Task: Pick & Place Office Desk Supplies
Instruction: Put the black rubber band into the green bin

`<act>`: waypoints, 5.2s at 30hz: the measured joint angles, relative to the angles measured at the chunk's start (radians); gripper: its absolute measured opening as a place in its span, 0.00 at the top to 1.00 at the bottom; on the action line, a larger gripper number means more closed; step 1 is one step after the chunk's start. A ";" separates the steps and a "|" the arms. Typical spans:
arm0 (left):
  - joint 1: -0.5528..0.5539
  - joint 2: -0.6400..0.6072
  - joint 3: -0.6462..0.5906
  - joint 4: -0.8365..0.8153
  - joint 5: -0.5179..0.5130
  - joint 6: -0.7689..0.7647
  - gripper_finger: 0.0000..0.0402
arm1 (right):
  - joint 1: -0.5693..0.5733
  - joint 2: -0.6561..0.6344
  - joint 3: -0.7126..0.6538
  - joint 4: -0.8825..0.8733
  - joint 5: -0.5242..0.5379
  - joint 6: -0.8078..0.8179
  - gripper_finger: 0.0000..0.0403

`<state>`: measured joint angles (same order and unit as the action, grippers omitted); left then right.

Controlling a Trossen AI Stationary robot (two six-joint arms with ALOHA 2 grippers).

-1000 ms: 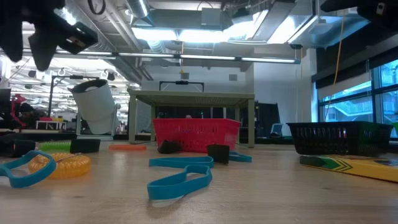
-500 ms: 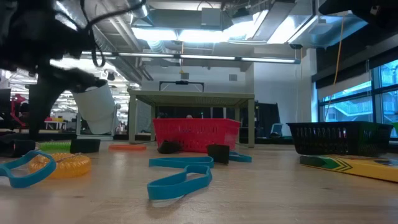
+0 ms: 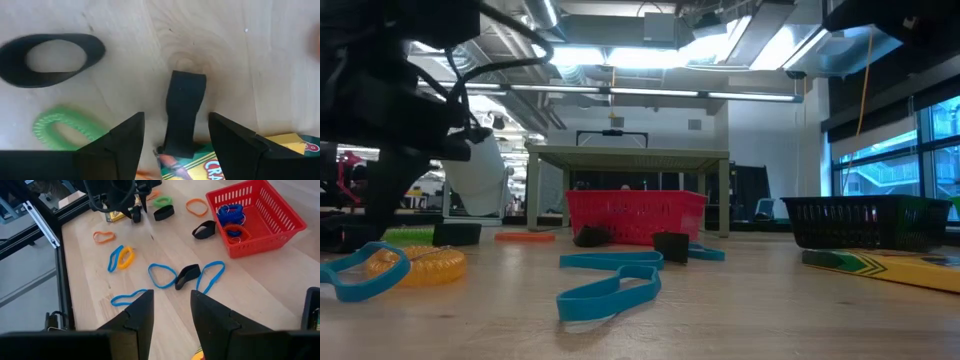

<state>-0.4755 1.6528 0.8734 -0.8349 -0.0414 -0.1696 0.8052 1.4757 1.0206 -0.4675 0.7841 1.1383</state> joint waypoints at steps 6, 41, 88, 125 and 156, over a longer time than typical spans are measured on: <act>0.000 0.011 0.004 0.000 0.015 -0.002 0.61 | 0.000 0.000 0.000 0.007 0.000 -0.001 0.68; 0.046 -0.185 -0.161 1.484 -0.115 0.169 1.00 | -0.059 0.009 0.000 0.565 0.110 -0.572 0.68; 0.209 -0.182 -0.169 1.512 0.062 0.059 1.00 | -0.316 0.206 0.000 0.956 -0.194 -0.729 0.75; 0.209 -0.326 -0.165 1.387 0.186 -0.053 0.73 | -0.241 0.054 0.000 0.761 -0.041 -0.772 1.00; 0.209 -0.411 -0.166 1.054 0.127 -0.031 0.74 | 0.122 -0.056 0.000 -0.668 -0.555 0.738 1.00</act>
<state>-0.2665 1.2423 0.7078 0.2193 0.0856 -0.2001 0.9268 1.4201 1.0206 -1.1358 0.2294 1.8764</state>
